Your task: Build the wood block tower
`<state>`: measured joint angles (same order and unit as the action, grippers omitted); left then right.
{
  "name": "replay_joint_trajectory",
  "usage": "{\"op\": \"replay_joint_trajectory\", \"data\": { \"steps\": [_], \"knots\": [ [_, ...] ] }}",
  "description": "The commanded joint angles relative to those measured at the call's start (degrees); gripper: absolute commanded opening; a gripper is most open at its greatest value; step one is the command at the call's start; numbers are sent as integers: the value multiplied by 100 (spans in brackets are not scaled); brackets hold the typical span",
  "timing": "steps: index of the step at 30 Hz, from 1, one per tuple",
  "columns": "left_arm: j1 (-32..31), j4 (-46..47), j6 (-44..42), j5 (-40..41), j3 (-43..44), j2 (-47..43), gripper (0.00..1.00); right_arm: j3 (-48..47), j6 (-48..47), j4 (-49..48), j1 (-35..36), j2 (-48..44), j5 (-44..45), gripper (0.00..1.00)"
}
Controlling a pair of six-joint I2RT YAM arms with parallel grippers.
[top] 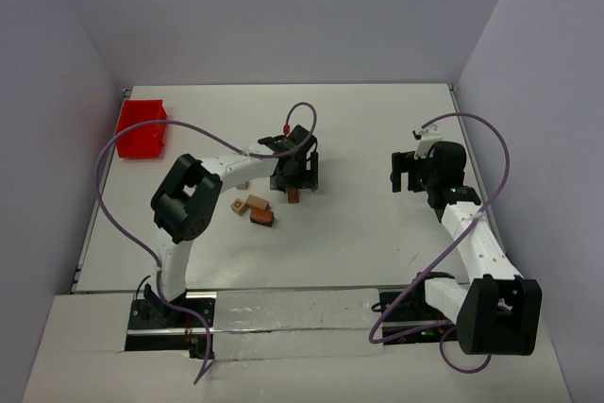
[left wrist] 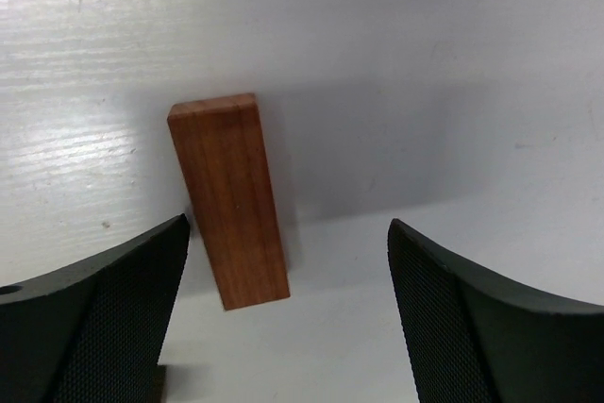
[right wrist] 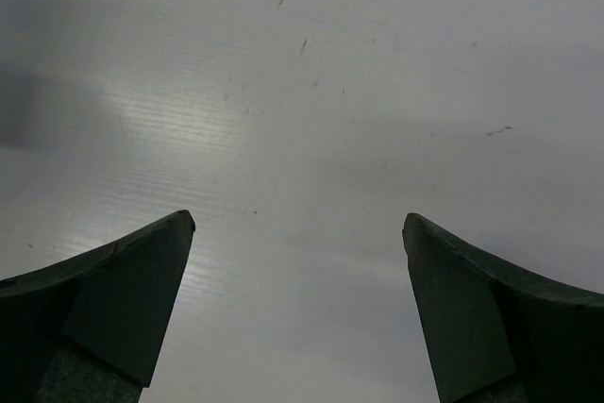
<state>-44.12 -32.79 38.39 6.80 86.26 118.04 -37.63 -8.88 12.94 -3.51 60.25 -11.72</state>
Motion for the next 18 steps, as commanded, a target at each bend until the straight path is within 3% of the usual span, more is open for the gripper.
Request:
{"op": "replay_joint_trajectory", "data": {
  "steps": [1,7,12,15,18],
  "knots": [
    [26,-257,-447,143,141,-920,92,-166,-1,-136,26,-174,-76,100],
    [615,-336,-969,777,145,-2423,93,-125,65,-180,20,-368,-198,100],
    [1505,-705,-1358,763,348,-2766,87,-148,129,-202,34,-349,-309,100],
    [1617,-733,-1758,1138,168,-2840,77,-157,141,-222,39,-335,-322,100],
    [1703,-626,-1935,1152,-254,-2972,75,-163,183,-242,108,-342,-298,100]
  ]
}}
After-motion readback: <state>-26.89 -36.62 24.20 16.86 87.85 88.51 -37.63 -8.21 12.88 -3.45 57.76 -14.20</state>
